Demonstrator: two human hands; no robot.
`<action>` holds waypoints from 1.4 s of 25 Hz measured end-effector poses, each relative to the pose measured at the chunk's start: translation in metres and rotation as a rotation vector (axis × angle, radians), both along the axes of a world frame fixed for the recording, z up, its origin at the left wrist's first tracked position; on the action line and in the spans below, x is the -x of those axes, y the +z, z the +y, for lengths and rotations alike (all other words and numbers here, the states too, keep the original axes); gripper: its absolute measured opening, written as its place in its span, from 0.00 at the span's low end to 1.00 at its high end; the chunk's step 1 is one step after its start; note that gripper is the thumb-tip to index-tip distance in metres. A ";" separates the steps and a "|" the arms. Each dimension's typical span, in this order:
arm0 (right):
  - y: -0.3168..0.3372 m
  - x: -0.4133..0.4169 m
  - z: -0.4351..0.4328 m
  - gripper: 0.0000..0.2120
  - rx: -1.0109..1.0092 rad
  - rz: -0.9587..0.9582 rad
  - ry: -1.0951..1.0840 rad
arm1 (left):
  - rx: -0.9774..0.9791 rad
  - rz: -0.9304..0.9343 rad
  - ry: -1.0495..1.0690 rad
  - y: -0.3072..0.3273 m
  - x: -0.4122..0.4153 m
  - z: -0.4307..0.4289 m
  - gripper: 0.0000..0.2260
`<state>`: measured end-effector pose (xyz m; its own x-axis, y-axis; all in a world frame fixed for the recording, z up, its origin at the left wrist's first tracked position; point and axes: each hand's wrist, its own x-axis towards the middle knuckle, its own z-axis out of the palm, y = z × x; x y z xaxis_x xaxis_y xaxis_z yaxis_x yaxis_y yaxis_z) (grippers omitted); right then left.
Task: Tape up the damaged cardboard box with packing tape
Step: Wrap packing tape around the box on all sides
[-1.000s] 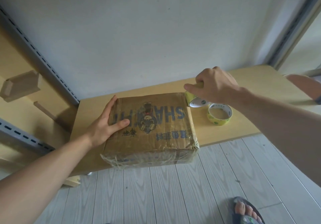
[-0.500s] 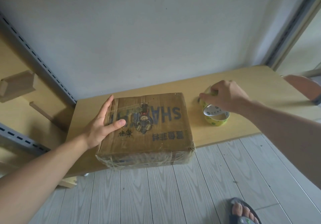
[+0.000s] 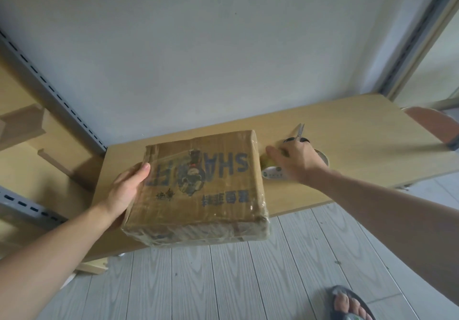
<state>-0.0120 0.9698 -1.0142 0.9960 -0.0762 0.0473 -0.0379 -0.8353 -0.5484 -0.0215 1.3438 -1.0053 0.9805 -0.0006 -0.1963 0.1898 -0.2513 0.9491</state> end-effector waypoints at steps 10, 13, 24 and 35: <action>0.105 -0.020 0.052 0.22 -0.735 -0.415 0.006 | -0.082 0.183 0.126 -0.008 0.016 -0.018 0.21; 0.115 -0.027 0.059 0.21 -0.818 -0.432 -0.009 | -0.140 0.121 0.093 -0.015 0.006 -0.029 0.15; 0.123 -0.046 0.137 0.28 -0.738 -0.343 0.191 | -0.329 -0.301 -0.339 0.125 -0.047 -0.044 0.35; 0.169 -0.039 0.097 0.24 -0.196 -0.329 0.091 | -0.881 -0.236 -0.433 0.119 -0.044 -0.039 0.36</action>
<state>0.0265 1.0665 -0.8456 0.9331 -0.0279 0.3586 0.2356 -0.7058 -0.6681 0.0220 1.3049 -0.8865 0.9442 -0.3138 -0.0997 -0.2521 -0.8839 0.3939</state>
